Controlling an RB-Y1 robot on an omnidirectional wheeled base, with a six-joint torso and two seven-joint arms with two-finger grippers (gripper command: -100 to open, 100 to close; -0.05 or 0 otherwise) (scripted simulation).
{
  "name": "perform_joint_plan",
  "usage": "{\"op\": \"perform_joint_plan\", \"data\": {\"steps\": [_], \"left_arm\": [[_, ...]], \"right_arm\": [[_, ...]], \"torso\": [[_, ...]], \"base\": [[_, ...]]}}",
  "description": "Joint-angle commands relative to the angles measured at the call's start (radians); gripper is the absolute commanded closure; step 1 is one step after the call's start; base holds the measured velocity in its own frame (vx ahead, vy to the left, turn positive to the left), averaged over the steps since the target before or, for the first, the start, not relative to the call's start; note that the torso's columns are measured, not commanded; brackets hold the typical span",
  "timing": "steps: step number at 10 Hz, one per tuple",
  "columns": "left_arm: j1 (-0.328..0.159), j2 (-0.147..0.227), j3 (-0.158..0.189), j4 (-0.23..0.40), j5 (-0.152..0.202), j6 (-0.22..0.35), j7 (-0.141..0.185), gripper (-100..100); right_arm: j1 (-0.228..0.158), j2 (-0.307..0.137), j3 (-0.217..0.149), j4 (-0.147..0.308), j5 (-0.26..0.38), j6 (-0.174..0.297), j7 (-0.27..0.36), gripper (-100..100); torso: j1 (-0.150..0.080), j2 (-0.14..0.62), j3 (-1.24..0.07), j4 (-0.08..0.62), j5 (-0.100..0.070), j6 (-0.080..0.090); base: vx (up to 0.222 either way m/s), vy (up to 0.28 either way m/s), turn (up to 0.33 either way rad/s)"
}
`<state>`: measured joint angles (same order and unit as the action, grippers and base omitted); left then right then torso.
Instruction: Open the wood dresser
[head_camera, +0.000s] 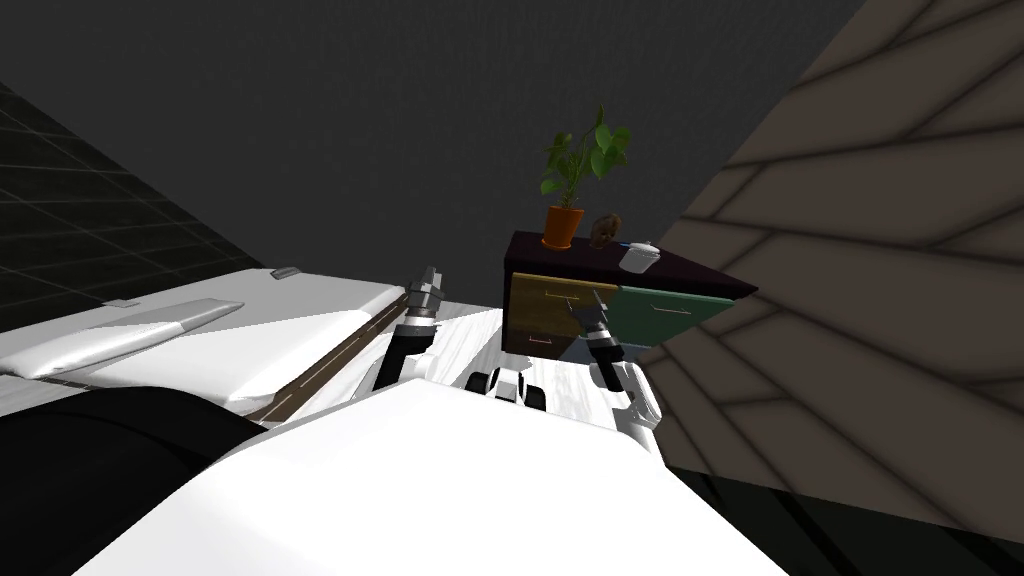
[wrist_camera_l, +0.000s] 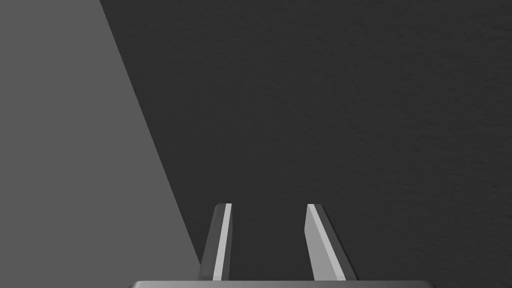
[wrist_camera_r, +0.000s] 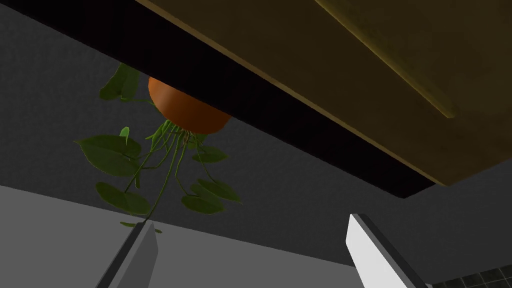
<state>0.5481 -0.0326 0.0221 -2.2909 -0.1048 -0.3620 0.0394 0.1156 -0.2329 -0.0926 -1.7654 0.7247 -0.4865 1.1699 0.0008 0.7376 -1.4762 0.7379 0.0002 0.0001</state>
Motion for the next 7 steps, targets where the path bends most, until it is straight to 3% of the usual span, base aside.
{"op": "perform_joint_plan", "data": {"steps": [1,4,7], "left_arm": [[0.0,0.0,0.0,0.0,0.0,0.0,0.0,0],[0.0,0.0,0.0,0.0,0.0,0.0,0.0,0],[0.0,0.0,0.0,0.0,0.0,0.0,0.0,0]], "right_arm": [[-0.006,-0.001,-0.003,0.012,0.014,0.001,0.058,-100],[-0.037,0.001,-0.016,0.074,0.061,0.0,0.154,-100],[-0.052,0.004,-0.023,0.105,0.082,-0.001,0.238,-100]], "torso": [[0.0,0.0,0.0,0.0,0.0,0.0],[-0.001,0.0,0.0,0.0,0.0,0.0],[-0.001,0.0,0.0,0.0,0.0,0.0]], "base": [[0.0,0.029,0.015],[0.004,0.051,-0.102],[0.012,0.05,-0.078]]}}
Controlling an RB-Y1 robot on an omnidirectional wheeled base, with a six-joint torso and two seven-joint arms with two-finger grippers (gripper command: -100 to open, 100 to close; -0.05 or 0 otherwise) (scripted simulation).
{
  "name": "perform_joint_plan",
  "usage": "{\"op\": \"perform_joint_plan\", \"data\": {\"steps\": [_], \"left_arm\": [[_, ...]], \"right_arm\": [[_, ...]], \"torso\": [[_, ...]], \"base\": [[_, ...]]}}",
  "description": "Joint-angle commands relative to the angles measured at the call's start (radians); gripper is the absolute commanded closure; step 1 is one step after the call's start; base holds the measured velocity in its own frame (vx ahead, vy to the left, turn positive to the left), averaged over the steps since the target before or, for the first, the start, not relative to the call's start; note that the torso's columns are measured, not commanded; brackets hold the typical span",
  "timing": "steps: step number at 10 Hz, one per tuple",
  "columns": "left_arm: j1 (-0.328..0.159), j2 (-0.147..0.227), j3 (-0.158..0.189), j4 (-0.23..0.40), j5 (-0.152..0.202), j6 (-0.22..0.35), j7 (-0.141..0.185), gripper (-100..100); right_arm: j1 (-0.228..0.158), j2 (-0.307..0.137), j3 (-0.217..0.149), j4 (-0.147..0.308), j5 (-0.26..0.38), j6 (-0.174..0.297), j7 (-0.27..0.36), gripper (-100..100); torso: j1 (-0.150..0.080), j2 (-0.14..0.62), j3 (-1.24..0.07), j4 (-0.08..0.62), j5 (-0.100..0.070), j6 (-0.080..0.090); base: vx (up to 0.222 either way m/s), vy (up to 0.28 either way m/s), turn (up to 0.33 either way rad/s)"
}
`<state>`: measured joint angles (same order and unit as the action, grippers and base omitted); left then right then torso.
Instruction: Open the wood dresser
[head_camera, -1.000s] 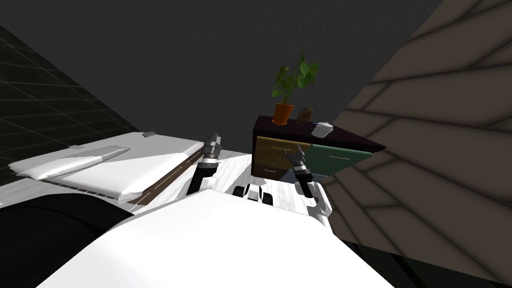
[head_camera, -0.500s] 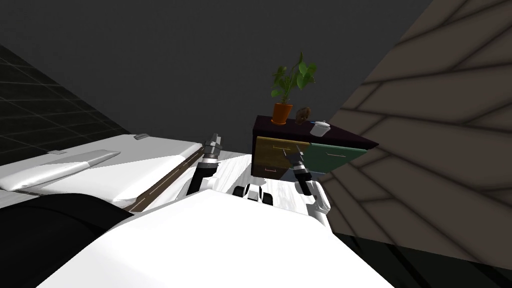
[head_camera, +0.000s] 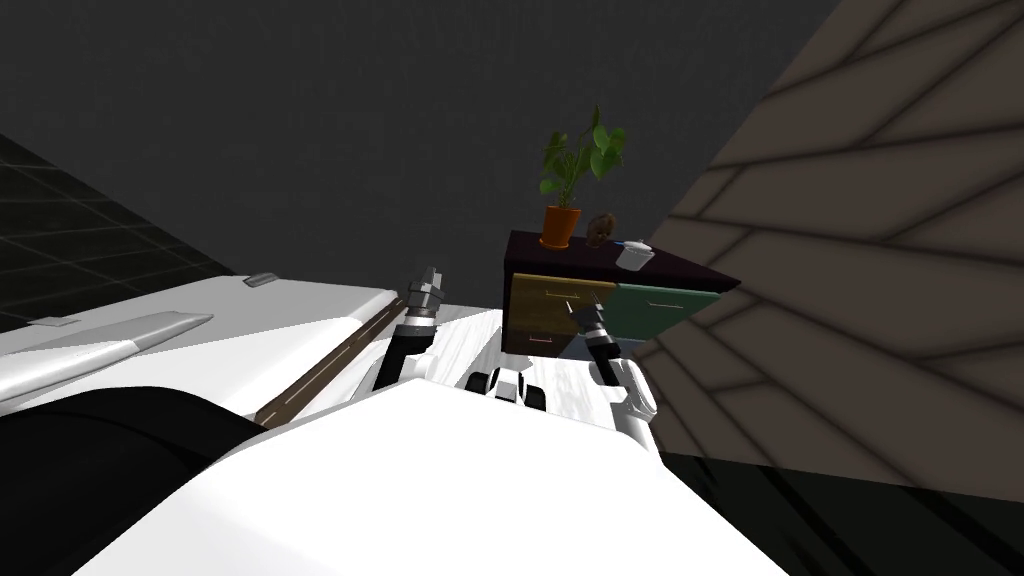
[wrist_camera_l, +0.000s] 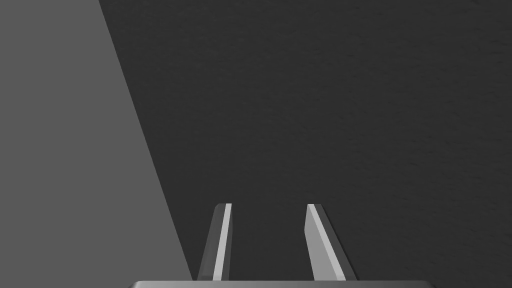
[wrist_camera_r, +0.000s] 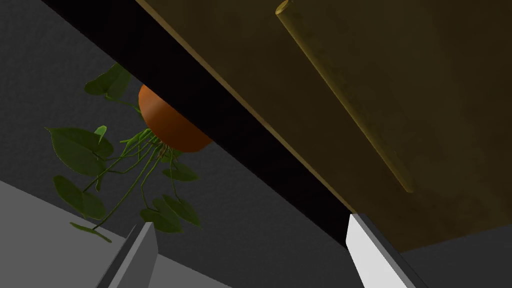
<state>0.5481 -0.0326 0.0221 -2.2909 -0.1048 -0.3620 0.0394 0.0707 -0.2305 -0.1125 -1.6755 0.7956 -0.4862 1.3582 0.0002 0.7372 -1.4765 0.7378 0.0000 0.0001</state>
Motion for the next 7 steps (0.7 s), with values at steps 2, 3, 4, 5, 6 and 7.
{"op": "perform_joint_plan", "data": {"steps": [2,3,4,5,6,7], "left_arm": [[0.0,0.0,0.0,0.0,0.0,0.0,0.0,0],[0.0,0.0,0.0,0.0,0.0,0.0,0.0,0],[0.0,0.0,0.0,0.0,0.0,0.0,0.0,0],[0.0,0.0,0.0,0.0,0.0,0.0,0.0,0],[0.0,0.0,0.0,0.0,0.0,0.0,0.0,0],[0.0,0.0,0.0,0.0,0.0,0.0,0.0,0]], "right_arm": [[-0.021,0.006,-0.01,0.045,0.03,-0.003,0.106,-100],[-0.034,0.012,-0.017,0.073,0.048,-0.005,0.136,-100],[-0.034,0.012,-0.017,0.073,0.048,-0.005,0.16,-100],[-0.047,0.02,-0.023,0.101,0.064,-0.008,0.192,-100],[-0.047,0.02,-0.023,0.101,0.064,-0.008,0.211,-100],[-0.059,0.03,-0.029,0.128,0.078,-0.011,0.247,-100]], "torso": [[0.0,0.001,0.0,0.0,0.0,0.0],[0.0,0.001,0.001,0.0,0.0,0.0],[0.0,0.001,0.001,0.0,0.0,0.0],[0.0,0.001,0.0,0.0,0.0,0.0],[0.0,0.001,0.0,0.0,0.0,0.0],[-0.001,0.001,0.0,0.0,0.0,0.0]], "base": [[0.011,0.046,-0.077],[0.012,0.054,-0.116],[0.013,0.046,-0.055],[0.015,0.049,-0.088],[0.017,0.041,-0.048],[0.023,0.039,-0.084]]}}
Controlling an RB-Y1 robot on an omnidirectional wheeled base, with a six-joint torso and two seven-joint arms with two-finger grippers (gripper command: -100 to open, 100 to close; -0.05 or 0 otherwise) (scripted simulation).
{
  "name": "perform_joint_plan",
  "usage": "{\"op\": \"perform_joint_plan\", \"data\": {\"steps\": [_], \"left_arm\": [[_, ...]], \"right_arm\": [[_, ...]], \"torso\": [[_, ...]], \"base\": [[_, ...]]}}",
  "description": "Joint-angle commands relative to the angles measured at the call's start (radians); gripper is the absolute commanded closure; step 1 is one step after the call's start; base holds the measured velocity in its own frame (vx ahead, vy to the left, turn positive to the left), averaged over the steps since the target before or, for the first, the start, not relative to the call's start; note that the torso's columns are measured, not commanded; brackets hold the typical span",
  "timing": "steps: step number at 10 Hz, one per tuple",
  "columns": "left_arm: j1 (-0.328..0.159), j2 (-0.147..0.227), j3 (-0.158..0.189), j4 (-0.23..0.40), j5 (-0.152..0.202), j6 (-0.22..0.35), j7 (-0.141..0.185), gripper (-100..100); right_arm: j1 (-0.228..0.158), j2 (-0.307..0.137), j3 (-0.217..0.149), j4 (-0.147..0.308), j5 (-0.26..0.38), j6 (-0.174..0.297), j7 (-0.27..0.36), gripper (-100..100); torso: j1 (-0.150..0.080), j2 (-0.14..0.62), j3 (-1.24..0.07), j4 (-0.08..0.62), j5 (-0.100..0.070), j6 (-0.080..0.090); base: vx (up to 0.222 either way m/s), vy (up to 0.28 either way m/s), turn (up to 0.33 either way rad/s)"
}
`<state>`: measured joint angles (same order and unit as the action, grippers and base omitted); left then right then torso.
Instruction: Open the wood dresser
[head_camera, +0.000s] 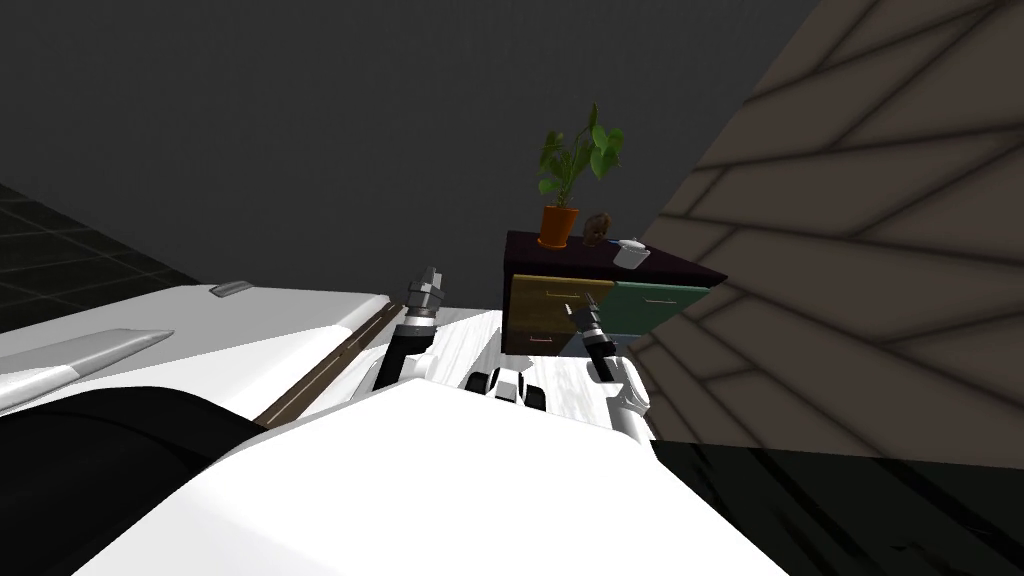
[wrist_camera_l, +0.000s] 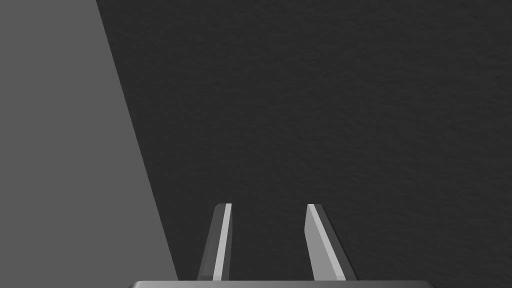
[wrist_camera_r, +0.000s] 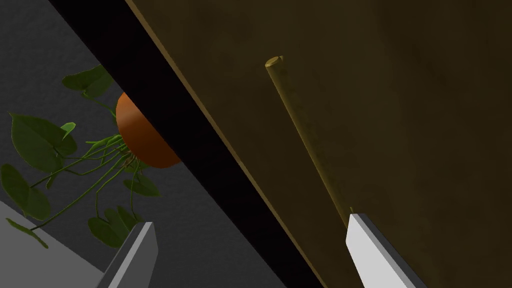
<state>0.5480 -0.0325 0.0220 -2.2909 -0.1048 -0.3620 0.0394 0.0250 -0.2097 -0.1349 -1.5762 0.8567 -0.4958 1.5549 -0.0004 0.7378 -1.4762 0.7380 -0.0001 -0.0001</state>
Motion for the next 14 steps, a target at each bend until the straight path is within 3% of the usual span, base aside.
{"op": "perform_joint_plan", "data": {"steps": [1,5,9,14], "left_arm": [[0.0,0.0,0.0,0.0,0.0,0.0,0.0,0],[0.0,0.0,0.0,0.0,0.0,0.0,0.0,0],[0.0,0.0,0.0,0.0,0.0,0.0,0.0,0],[0.0,0.0,0.0,0.0,0.0,0.0,0.0,0]], "right_arm": [[-0.014,0.009,-0.006,0.028,0.017,-0.001,0.062,-100],[-0.045,0.052,-0.022,0.098,0.054,-0.011,0.172,-100],[-0.062,0.093,-0.03,0.135,0.071,-0.017,0.255,-100],[-0.085,0.238,-0.042,0.188,0.094,-0.029,0.35,-100]], "torso": [[0.0,0.0,0.0,0.0,0.0,0.0],[0.001,0.0,0.0,0.0,0.0,0.0],[0.0,0.0,0.0,0.0,0.0,0.0],[0.0,0.0,0.0,0.0,0.0,0.0]], "base": [[0.019,0.035,-0.048],[0.021,0.043,-0.077],[0.021,0.036,-0.058],[0.022,0.031,-0.048]]}}
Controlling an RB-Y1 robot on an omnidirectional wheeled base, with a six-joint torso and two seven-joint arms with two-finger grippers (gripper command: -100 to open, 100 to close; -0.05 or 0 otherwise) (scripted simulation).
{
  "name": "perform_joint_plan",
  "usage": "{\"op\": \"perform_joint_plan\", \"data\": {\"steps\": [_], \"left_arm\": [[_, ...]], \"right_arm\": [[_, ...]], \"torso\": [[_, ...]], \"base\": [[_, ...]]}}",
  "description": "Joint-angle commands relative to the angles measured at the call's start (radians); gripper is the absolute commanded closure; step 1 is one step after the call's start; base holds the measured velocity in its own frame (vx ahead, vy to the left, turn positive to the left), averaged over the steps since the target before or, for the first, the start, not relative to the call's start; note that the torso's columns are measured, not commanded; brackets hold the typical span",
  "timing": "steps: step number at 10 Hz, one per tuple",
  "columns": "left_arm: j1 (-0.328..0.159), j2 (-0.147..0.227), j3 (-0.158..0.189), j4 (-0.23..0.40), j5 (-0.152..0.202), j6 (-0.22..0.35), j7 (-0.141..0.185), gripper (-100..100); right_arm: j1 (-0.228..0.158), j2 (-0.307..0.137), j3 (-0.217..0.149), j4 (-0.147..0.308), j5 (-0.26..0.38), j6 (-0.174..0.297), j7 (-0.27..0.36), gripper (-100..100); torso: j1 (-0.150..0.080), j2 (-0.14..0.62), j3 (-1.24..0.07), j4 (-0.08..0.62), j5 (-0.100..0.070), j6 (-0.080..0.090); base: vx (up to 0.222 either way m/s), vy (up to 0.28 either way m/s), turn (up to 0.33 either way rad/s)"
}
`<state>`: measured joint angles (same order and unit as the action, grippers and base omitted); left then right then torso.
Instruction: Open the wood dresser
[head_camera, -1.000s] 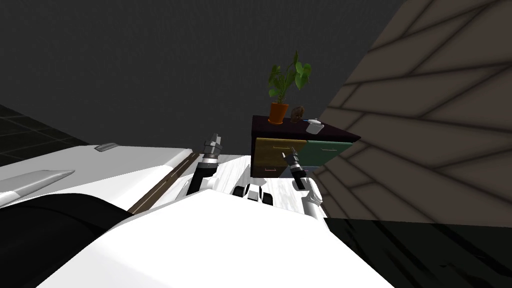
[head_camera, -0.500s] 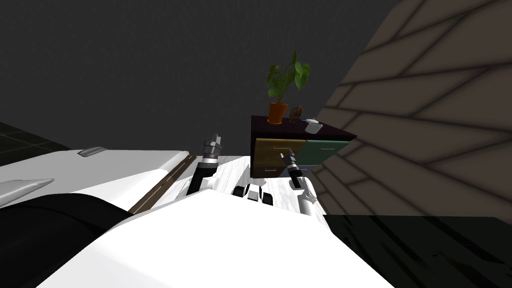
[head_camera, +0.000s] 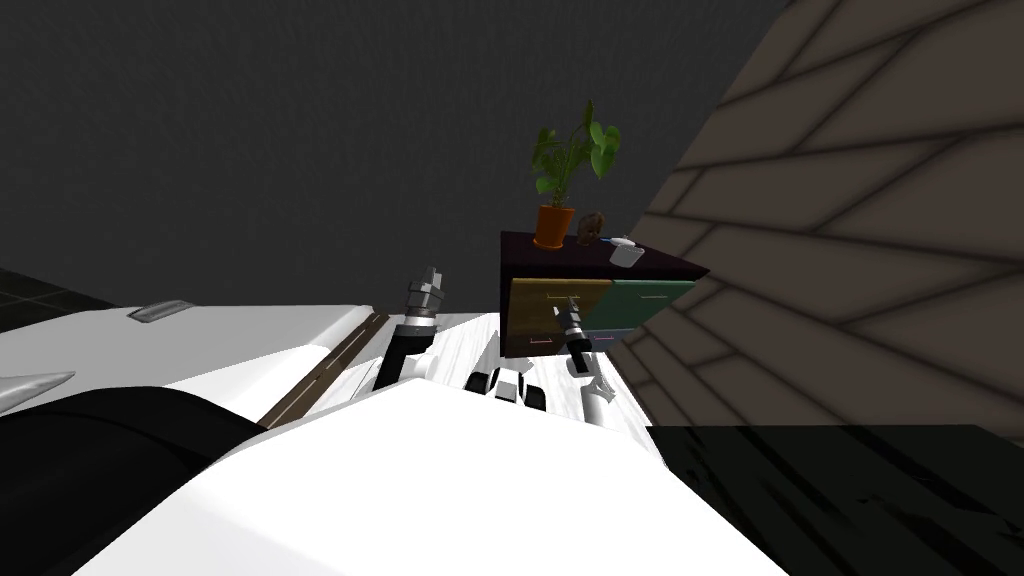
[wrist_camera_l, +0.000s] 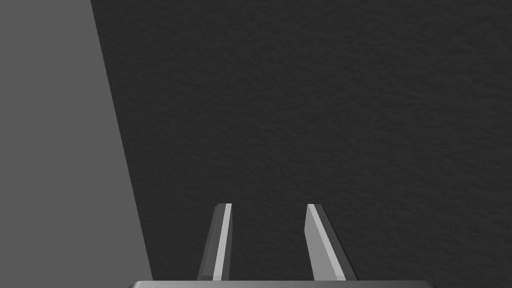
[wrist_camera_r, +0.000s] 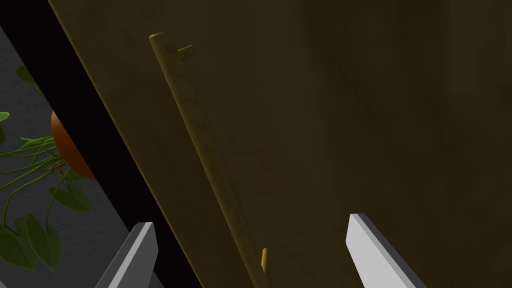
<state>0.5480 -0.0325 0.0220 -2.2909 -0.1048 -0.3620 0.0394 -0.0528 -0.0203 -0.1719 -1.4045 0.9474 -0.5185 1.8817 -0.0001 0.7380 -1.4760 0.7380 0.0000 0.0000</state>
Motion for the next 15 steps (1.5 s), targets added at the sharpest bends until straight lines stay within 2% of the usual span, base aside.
{"op": "perform_joint_plan", "data": {"steps": [1,2,4,5,6,8,12,15], "left_arm": [[0.0,0.0,0.0,0.0,0.0,0.0,0.0,0],[0.0,0.0,0.0,0.0,0.0,0.0,0.0,0],[0.0,0.0,0.0,0.0,0.0,0.0,0.0,0],[0.0,0.0,0.0,0.0,0.0,0.0,0.0,0],[0.0,0.0,0.0,0.0,0.0,0.0,0.0,0],[0.0,0.0,0.0,0.0,0.0,0.0,0.0,0],[0.0,0.0,0.0,0.0,0.0,0.0,0.0,0],[0.0,0.0,0.0,0.0,0.0,0.0,0.0,0]], "right_arm": [[-0.008,0.067,-0.006,0.019,0.004,-0.007,0.028,-100],[-0.005,0.052,-0.003,0.011,0.004,-0.002,0.019,-100],[-0.035,0.039,0.007,0.008,0.012,0.039,-0.003,-100],[-0.026,0.043,0.006,0.006,0.011,0.028,0.003,-100],[-0.008,0.052,-0.002,0.011,0.005,0.002,0.018,100],[-0.023,0.041,0.007,-0.002,0.01,0.023,-0.001,100],[-0.029,0.022,0.023,0.002,0.018,0.044,-0.029,100],[-0.025,0.018,0.029,-0.007,0.018,0.044,-0.033,100]], "torso": [[0.0,0.0,0.0,0.0,0.0,0.0],[-0.001,0.001,0.0,0.0,0.0,0.0],[0.0,-0.001,0.0,0.0,0.0,0.0],[0.0,-0.002,-0.001,-0.001,0.0,0.0],[0.0,0.0,0.0,0.0,0.0,0.0],[0.0,-0.002,-0.001,-0.007,-0.003,-0.003],[0.0,-0.001,-0.001,-0.004,-0.001,-0.003],[0.002,-0.004,-0.003,-0.003,0.0,-0.001]], "base": [[0.01,0.016,-0.009],[0.004,0.007,0.0],[0.041,0.013,0.046],[0.027,0.008,0.007],[-0.023,-0.006,-0.06],[-0.046,-0.018,-0.028],[-0.167,-0.042,-0.004],[-0.11,-0.02,-0.024]]}}
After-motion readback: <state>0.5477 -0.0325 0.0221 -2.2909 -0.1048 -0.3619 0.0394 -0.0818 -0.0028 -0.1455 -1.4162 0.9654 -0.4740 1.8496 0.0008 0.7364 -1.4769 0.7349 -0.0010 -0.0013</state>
